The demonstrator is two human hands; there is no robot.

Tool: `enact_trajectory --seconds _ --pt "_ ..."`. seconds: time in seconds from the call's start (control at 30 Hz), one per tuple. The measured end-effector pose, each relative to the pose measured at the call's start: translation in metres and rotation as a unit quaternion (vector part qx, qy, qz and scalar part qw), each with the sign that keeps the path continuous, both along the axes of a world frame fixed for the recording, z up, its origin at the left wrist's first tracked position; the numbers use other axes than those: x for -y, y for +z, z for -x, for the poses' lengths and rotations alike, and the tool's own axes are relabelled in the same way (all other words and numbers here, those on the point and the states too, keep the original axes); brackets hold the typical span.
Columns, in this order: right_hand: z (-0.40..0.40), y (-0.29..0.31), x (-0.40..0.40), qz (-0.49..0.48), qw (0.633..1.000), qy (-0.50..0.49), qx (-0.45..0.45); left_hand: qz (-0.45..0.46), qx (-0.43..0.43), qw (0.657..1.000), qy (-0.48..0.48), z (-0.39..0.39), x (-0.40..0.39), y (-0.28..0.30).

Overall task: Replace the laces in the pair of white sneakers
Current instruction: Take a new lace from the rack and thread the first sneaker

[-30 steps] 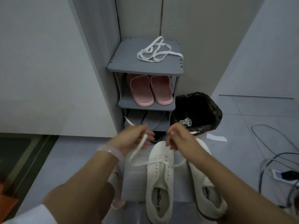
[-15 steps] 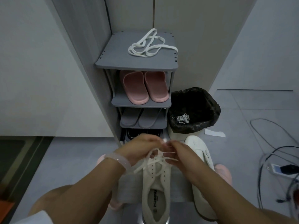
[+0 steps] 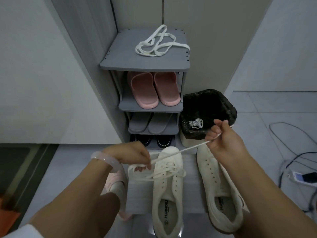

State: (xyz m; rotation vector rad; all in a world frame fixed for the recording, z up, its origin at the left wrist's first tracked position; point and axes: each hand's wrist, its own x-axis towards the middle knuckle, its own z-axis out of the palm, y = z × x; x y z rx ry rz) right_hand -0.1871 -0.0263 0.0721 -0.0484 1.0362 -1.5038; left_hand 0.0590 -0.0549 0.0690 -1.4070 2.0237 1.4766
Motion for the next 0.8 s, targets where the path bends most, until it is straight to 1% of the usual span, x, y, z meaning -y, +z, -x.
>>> enact_trajectory --seconds 0.03,0.07,0.1,0.13,0.17,0.2,0.23,0.27,0.3,0.33,0.37,0.4,0.43,0.47,0.5,0.53,0.57,0.6,0.63,0.67,0.7,0.77,0.8 --pt "0.0 0.0 -0.001 -0.005 0.999 0.008 -0.043 0.063 -0.007 0.997 0.044 0.001 0.002 -0.002" --pt "-0.001 0.001 -0.001 -0.006 0.996 0.006 -0.089 0.154 -0.022 0.981 0.113 0.002 0.004 -0.005" --pt "0.0 0.004 -0.001 0.001 0.992 -0.008 -0.126 0.256 -0.051 0.943 0.206 0.003 0.007 -0.007" --pt "0.002 0.009 0.0 0.02 0.989 -0.032 -0.145 0.33 -0.094 0.89 0.3 0.005 0.009 -0.008" --pt "0.006 0.017 0.001 0.053 0.987 -0.062 -0.14 0.363 -0.141 0.843 0.371 0.005 0.01 -0.008" --pt "0.012 0.027 0.002 0.095 0.983 -0.094 -0.126 0.359 -0.182 0.816 0.414 0.006 0.012 -0.007" --pt "0.019 0.036 0.002 0.138 0.976 -0.119 -0.12 0.339 -0.208 0.809 0.433 0.007 0.014 -0.007" --pt "0.024 0.043 0.001 0.173 0.968 -0.129 -0.131 0.317 -0.221 0.812 0.439 0.008 0.014 -0.007" --pt "0.026 0.047 -0.001 0.191 0.961 -0.122 -0.161 0.298 -0.217 0.821 0.435 0.009 0.014 -0.009" --pt "0.023 0.045 -0.001 0.187 0.955 -0.094 -0.209 0.282 -0.199 0.837 0.425 0.012 0.013 -0.011" --pt "0.017 0.039 -0.002 0.16 0.946 -0.041 -0.278 0.271 -0.167 0.86 0.4 0.014 0.011 -0.015" --pt "0.009 0.03 -0.003 0.112 0.924 0.037 -0.365 0.265 -0.12 0.889 0.354 0.015 0.009 -0.019" --pt "-0.001 0.021 -0.005 0.054 0.88 0.135 -0.452 0.262 -0.061 0.919 0.287 0.017 0.005 -0.023" --pt "-0.009 0.01 -0.009 0.005 0.82 0.246 -0.517 0.26 0.002 0.942 0.211 0.018 0.0 -0.029" --pt "-0.016 0.0 -0.016 -0.015 0.754 0.361 -0.549 0.262 0.061 0.953 0.141 0.019 -0.006 -0.034" --pt "-0.021 -0.012 -0.025 -0.02 0.687 0.467 -0.557 0.271 0.108 0.953 0.087 0.021 -0.012 -0.038" --pt "-0.024 -0.024 -0.034 -0.022 0.621 0.552 -0.557 0.286 0.134 0.948 0.051 0.024 -0.018 -0.041" --pt "-0.027 -0.033 -0.042 -0.026 0.563 0.608 -0.559 0.301 0.132 0.944 0.028 0.028 -0.023 -0.043" --pt "-0.028 -0.04 -0.049 -0.031 0.525 0.638 -0.562 0.311 0.11 0.944 0.011 0.033 -0.027 -0.044" --pt "-0.03 -0.045 -0.051 -0.041 0.518 0.643 -0.563 0.309 0.079 0.948 -0.007 0.038 -0.031 -0.046" --pt "-0.03 -0.048 -0.053 -0.057 0.538 0.63 -0.557 0.294 0.048 0.954 -0.023 0.043 -0.034 -0.048" --pt "-0.028 -0.051 -0.051 -0.08 0.594 0.6 -0.53 0.245 0.002 0.968 -0.047 0.052 -0.04 -0.052" --pt "-0.027 -0.052 -0.051 -0.076 0.599 0.596 -0.529 0.222 -0.012 0.973 -0.054 0.055 -0.044 -0.054"
